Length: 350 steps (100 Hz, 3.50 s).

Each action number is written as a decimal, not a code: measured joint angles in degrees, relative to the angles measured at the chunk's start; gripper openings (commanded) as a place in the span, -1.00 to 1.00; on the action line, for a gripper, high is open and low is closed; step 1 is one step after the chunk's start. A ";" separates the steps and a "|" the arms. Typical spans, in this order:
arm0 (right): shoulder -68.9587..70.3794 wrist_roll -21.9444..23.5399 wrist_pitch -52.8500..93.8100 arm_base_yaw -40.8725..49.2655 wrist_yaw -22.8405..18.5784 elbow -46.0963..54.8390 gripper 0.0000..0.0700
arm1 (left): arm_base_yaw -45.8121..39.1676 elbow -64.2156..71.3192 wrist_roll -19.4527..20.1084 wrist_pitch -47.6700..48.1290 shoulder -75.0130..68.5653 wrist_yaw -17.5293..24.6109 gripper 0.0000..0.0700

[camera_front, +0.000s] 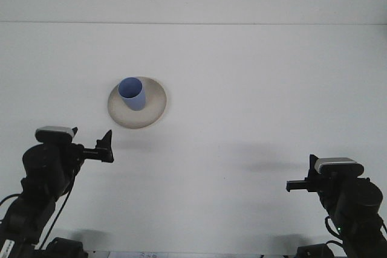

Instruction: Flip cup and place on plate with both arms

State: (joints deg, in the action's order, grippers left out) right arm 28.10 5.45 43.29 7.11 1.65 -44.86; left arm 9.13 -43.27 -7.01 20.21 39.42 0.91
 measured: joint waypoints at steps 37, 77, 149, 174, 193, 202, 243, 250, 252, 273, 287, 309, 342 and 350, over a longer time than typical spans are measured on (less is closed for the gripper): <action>0.00 0.00 -0.04 0.00 0.00 0.00 -1.00 | 0.00 4.98 0.00 2.93 -12.66 0.00 -0.98; 0.00 0.00 -0.26 0.00 0.00 0.00 -1.00 | 0.00 4.98 0.00 2.95 -16.02 0.00 -0.97; 0.00 0.00 -0.28 0.00 0.00 0.00 -1.00 | -1.01 18.23 5.35 -18.05 -24.90 -0.04 -0.97; 0.00 0.00 -0.28 0.00 0.00 0.00 -1.00 | -3.76 31.47 6.10 -22.62 -35.52 -0.07 -0.97; 0.00 0.00 -0.28 0.00 0.00 0.00 -1.00 | -4.15 37.07 6.23 -24.28 -39.15 -0.07 -0.97; 0.00 0.00 -0.31 0.00 0.00 0.00 -1.00 | -4.20 39.60 6.21 -27.17 -39.15 -0.04 -0.97; 0.00 0.02 -0.31 0.00 0.00 0.00 -1.00 | -4.22 41.38 4.81 -30.29 -39.19 -0.04 -0.97; 0.00 0.02 -0.31 0.00 0.00 0.00 -1.00 | -4.22 41.38 4.50 -30.29 -39.19 -0.04 -0.97; 0.00 0.02 -0.31 0.00 0.00 0.00 -1.00 | -4.24 41.38 4.50 -30.27 -39.19 -0.04 -0.97; 0.00 0.02 -0.31 0.00 0.00 0.00 -1.00 | -4.22 41.38 4.48 -30.27 -39.19 -0.04 -0.97; 0.00 0.02 -0.31 0.00 0.00 0.00 -1.00 | -4.22 41.38 4.48 -30.27 -39.19 -0.04 -0.97; 0.00 0.00 -0.33 0.00 0.00 0.00 -1.00 | -4.22 41.38 4.48 -30.27 -39.19 -0.04 -0.97; -7.98 -0.02 -14.78 -0.87 0.11 9.81 -1.00 | -4.24 41.38 4.48 -30.25 -39.17 -0.04 -0.97; -12.46 -0.02 -20.41 -2.89 0.09 15.21 -1.00 | -4.22 41.38 4.48 -30.23 -39.17 -0.04 -0.97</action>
State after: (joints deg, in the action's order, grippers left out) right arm 15.64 5.43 22.87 4.23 1.74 -29.65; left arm 4.91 -1.89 -2.52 -10.02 0.25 0.86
